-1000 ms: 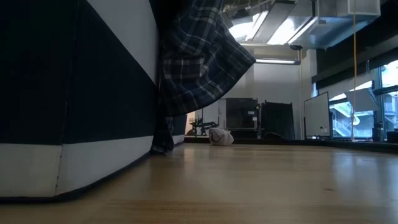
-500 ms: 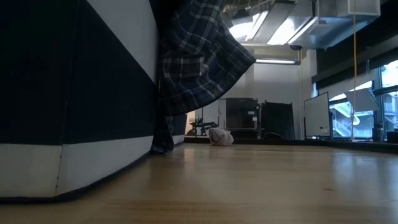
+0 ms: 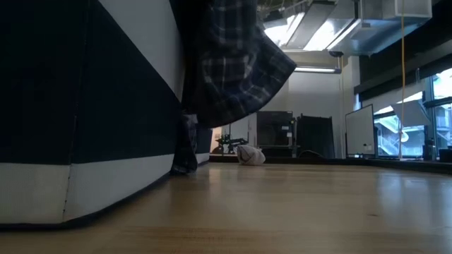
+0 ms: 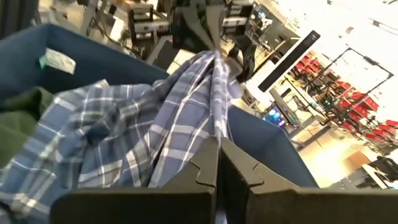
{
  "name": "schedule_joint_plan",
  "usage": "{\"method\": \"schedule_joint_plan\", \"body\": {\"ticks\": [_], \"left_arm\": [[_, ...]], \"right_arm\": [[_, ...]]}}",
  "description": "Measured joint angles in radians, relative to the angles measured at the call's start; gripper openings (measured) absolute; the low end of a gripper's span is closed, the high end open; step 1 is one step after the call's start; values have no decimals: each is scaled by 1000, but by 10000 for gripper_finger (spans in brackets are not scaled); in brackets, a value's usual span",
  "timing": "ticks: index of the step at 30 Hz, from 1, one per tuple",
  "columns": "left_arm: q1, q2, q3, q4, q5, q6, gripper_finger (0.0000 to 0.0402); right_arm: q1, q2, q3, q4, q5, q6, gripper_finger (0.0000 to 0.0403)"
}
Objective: Sort clothes
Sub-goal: Put the blue checkered long sleeve into the bottom blue laundry organizer
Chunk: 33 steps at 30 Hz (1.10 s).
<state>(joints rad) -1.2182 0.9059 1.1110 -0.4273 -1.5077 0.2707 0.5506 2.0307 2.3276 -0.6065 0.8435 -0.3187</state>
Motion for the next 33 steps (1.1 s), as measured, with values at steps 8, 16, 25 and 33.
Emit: {"method": "schedule_joint_plan", "body": {"ticks": [8,16,25,33], "left_arm": [[-45,0,0,-6,-63,-9,3],[-114,-1,0,277,-70,223,3],[-297,0,1,803,-68,649,4],[-452,16,5,720,-66,511,3]], "right_arm": [[16,-6,28,33,-25,-26,42],[27,-31,28,18,52,-3,194],[92,-69,29,-251,246,150,249],[90,-68,-37,-664,121,624,238]]}}
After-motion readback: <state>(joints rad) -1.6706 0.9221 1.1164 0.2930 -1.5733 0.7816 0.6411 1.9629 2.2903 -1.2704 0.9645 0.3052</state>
